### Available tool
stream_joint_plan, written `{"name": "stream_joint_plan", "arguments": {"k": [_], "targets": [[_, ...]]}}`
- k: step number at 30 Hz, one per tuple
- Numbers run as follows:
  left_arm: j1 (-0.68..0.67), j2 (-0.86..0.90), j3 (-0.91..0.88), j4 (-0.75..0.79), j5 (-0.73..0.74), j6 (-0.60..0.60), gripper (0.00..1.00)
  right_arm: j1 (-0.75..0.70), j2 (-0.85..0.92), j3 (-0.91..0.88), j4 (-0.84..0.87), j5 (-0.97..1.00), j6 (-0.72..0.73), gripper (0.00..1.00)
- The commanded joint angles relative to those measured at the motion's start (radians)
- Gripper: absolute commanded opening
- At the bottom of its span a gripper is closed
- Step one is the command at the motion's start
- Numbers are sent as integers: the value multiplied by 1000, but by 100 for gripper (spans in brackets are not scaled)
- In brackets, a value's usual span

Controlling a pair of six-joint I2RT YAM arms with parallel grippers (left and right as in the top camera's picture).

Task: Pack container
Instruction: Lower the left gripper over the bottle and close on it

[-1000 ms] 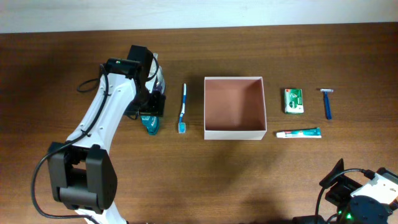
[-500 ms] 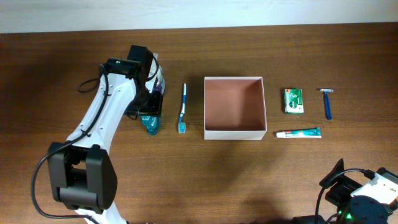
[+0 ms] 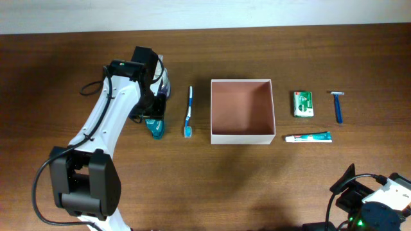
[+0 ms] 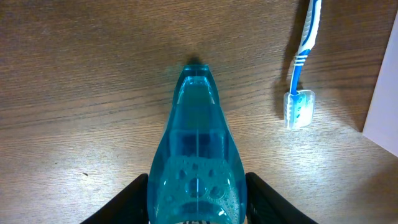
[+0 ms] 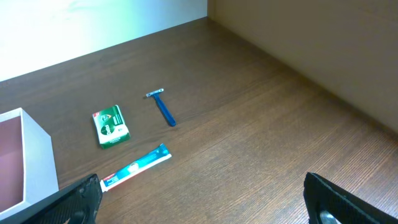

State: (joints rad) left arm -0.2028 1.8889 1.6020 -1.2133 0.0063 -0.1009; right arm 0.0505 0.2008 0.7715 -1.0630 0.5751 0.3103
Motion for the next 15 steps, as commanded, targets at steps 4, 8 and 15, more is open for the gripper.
{"name": "stream_joint_plan", "arguments": {"k": [4,8,15], "targets": [[1,0,9,1,-7,4,40,7,-8,12,3,1,6,99],[1,0,12,1,-14,5,40,7,-8,12,3,1,5,99],[1,0,61,-12,-14,5,39,7,-8,12,3,1,6,99]]}}
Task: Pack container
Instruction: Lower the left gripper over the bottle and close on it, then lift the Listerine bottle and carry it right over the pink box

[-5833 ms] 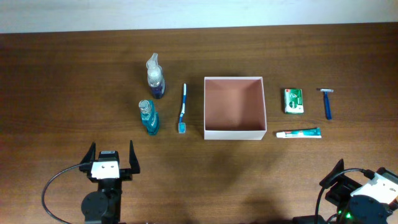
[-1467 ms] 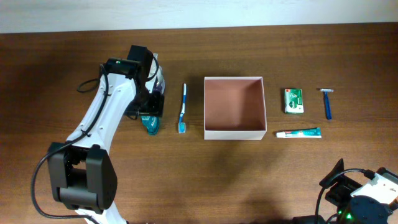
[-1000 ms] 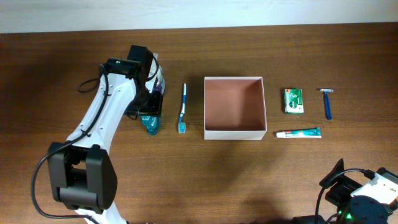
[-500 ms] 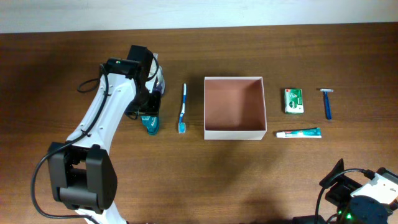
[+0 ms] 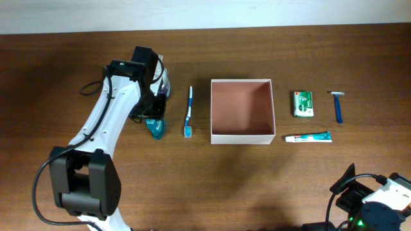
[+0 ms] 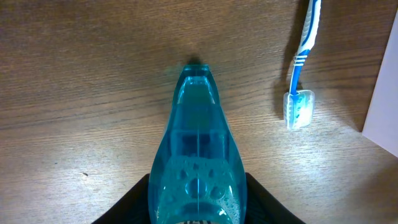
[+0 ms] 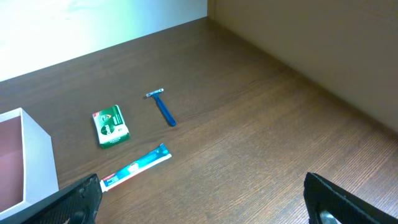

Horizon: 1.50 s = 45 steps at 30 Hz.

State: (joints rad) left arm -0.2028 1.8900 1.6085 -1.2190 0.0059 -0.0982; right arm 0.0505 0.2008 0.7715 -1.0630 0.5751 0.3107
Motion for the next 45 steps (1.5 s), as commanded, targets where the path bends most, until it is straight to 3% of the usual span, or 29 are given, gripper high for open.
{"name": "stream_joint_plan", "arguments": {"k": [1,16,25,34,43,45], "targets": [[1,-2,68,-11,-14,2,38,7,-8,12,3,1,5,99],[-10,-2,353,-144,-9,2,35,7,-8,12,3,1,5,99],[-152,-2,489,-199,51,-5,34,7,-8,12,3,1,5,99],[-299,-2,491,-101,51,-150,35,7,-8,12,3,1,5,99],[-314,0,507,75,51,-266,34,7,-8,12,3,1,5,99],[-317,0,507,121,50,-269,29,7,-8,12,3,1,5,99]]}}
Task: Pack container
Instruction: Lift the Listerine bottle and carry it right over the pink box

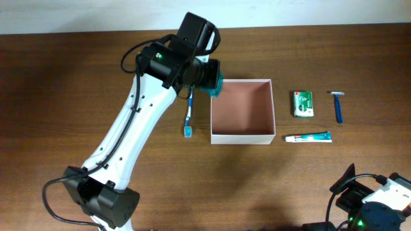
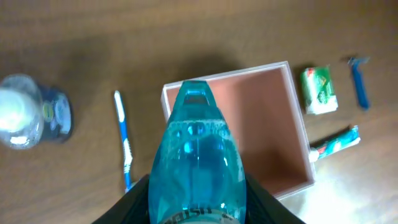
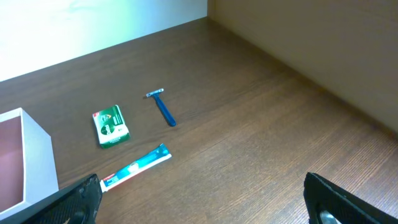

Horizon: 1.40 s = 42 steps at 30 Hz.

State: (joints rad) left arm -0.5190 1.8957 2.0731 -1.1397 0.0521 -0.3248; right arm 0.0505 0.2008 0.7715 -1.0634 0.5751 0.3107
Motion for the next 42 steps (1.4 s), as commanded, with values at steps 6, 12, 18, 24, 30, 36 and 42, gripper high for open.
{"name": "stream_joint_plan", "arguments": {"k": [6,12,18,24,30,36,42], "targets": [[-14,5,43,121,5,-42,30,7,-8,12,3,1,5,99],[-29,21,43,135,4,-41,30,7,-8,12,3,1,5,99],[-54,68,43,134,5,-42,30,7,-8,12,3,1,5,99],[-63,86,43,124,0,-42,30,7,-8,12,3,1,5,99],[-63,91,40,86,-34,-42,30,7,-8,12,3,1,5,99],[-68,129,40,81,-33,-46,30,7,-8,12,3,1,5,99],[-70,161,40,76,-37,-49,30,7,-8,12,3,1,5,100]]}}
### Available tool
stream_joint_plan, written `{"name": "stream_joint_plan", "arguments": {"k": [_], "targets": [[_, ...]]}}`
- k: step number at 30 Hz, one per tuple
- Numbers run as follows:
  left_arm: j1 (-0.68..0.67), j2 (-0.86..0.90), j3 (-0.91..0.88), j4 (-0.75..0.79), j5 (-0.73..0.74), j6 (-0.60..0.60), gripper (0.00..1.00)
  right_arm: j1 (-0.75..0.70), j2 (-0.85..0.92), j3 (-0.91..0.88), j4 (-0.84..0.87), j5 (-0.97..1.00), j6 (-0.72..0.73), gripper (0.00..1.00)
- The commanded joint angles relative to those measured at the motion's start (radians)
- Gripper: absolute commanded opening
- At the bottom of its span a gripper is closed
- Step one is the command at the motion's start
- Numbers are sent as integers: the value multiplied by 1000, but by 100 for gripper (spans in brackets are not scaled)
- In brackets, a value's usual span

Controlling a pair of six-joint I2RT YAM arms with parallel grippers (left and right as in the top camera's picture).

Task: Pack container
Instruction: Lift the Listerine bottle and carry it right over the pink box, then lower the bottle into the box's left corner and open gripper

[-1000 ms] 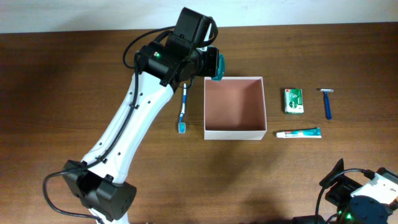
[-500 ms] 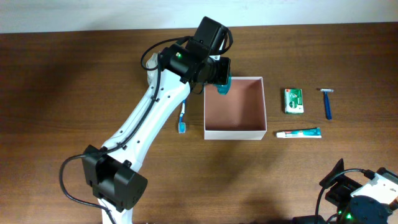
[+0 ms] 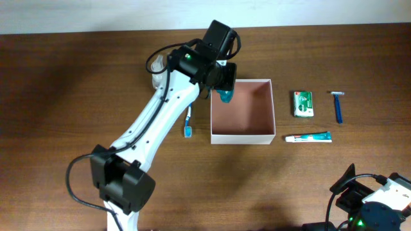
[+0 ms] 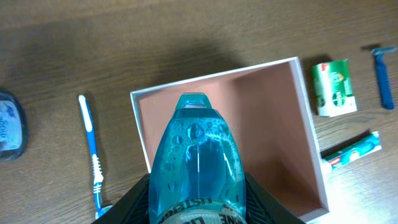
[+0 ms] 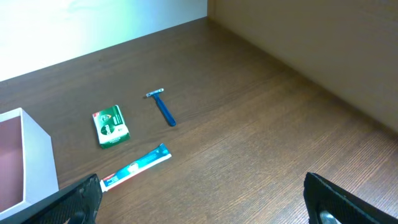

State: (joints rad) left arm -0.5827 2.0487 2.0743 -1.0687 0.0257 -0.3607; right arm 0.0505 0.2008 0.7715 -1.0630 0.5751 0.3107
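Observation:
The open white box [image 3: 243, 138] with a brown inside stands mid-table. My left gripper [image 4: 198, 211] is shut on a clear blue mouthwash bottle [image 4: 198, 162], held above the box's left part [image 4: 140, 134]; in the overhead view the bottle [image 3: 225, 95] shows at the box's upper left corner. A blue toothbrush [image 3: 188, 115] lies left of the box. A green packet [image 3: 302, 103], a blue razor [image 3: 338, 106] and a toothpaste tube [image 3: 309, 136] lie to its right. My right gripper [image 5: 199, 199] stands wide open, low over bare table.
A clear round-capped bottle [image 4: 9, 124] stands left of the toothbrush, mostly hidden under my left arm in the overhead view. The right arm's base [image 3: 376, 199] sits at the table's front right corner.
My left gripper has carried the mouthwash bottle further right, from over the box's left rim to over its inside. The right arm has not moved.
My left gripper stood open round the mouthwash bottle lying on the table left of the toothbrush, then shut on it. Later it held the bottle lifted at the box's left edge, and now over the box. The right gripper stayed open and still.

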Motion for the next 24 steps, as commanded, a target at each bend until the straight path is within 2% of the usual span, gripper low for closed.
{"name": "stream_joint_plan", "arguments": {"k": [1,24], "targets": [[-6,12,39,3,-16,-13,29,7,-8,12,3,1,5,99],[-13,81,39,-5,-50,-13,30,7,-8,12,3,1,5,99]]}}
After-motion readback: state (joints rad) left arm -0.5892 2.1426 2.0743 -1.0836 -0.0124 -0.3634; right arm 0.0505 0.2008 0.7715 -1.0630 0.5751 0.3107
